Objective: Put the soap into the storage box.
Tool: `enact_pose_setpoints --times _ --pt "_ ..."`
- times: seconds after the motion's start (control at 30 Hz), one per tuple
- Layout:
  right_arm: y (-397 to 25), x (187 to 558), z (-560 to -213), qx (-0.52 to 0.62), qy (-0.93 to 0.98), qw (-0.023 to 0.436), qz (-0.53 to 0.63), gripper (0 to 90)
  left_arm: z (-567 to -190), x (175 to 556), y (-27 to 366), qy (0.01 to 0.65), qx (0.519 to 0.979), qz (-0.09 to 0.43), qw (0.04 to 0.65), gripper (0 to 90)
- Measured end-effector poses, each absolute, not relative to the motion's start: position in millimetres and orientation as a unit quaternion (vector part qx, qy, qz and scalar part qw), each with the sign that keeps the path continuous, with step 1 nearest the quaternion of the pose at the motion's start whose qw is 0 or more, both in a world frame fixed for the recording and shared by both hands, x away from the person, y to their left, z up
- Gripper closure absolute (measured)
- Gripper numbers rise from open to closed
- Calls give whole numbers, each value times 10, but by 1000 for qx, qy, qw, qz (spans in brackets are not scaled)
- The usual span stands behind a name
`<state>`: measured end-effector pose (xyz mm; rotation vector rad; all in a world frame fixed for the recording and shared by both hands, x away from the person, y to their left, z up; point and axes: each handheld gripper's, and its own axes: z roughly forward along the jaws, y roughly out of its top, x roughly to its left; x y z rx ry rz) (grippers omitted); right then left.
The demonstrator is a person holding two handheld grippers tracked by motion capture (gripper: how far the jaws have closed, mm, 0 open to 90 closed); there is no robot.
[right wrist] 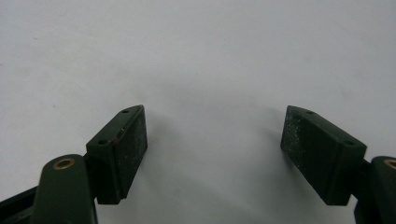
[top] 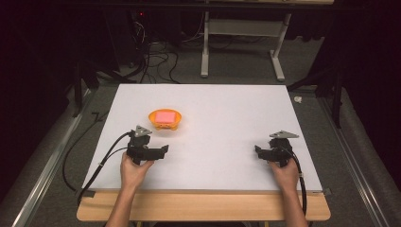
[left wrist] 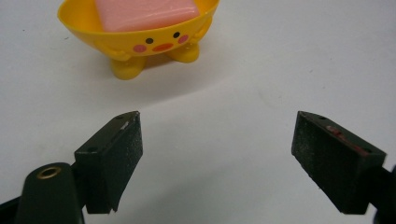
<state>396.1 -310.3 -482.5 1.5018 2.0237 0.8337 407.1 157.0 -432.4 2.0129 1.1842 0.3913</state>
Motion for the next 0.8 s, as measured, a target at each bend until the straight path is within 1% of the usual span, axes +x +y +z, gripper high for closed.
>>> enact_pose_setpoints --times 0.8 --pt "-3103 3961 -4825 549 740 241 305 233 -4622 4222 1401 455 802 156 354 174"
